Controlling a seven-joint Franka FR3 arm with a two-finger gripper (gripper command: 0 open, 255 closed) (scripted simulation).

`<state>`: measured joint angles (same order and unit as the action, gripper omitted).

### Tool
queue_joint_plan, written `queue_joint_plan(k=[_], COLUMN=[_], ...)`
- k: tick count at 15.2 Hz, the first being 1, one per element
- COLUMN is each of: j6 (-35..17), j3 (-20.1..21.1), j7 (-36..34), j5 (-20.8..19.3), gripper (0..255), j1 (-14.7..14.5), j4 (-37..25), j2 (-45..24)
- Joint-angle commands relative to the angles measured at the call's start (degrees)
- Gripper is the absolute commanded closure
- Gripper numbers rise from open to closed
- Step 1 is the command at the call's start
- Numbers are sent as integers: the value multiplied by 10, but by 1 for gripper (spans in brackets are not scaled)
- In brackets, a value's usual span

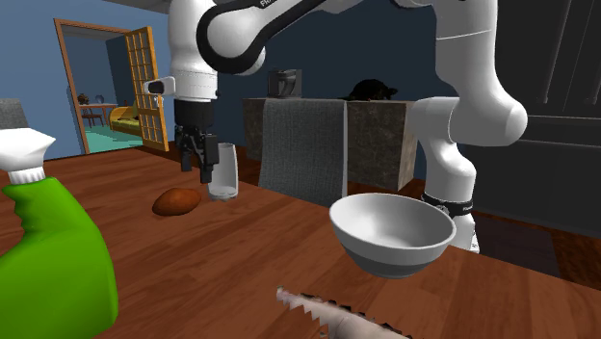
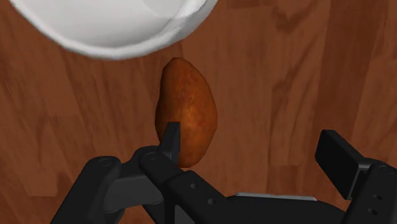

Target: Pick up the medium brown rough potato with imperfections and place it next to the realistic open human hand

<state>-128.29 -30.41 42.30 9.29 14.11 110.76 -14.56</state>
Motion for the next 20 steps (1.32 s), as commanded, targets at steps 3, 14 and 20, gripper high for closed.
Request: queue_joint_plan(k=[3, 14, 20], j6=[5, -35, -35], j3=[7, 22, 22], j7=[43, 60, 60], j5=[43, 69, 69], gripper=[0, 0, 255], j1=[42, 59, 58], j4=[-76, -76, -76], j2=[-88, -132, -132])
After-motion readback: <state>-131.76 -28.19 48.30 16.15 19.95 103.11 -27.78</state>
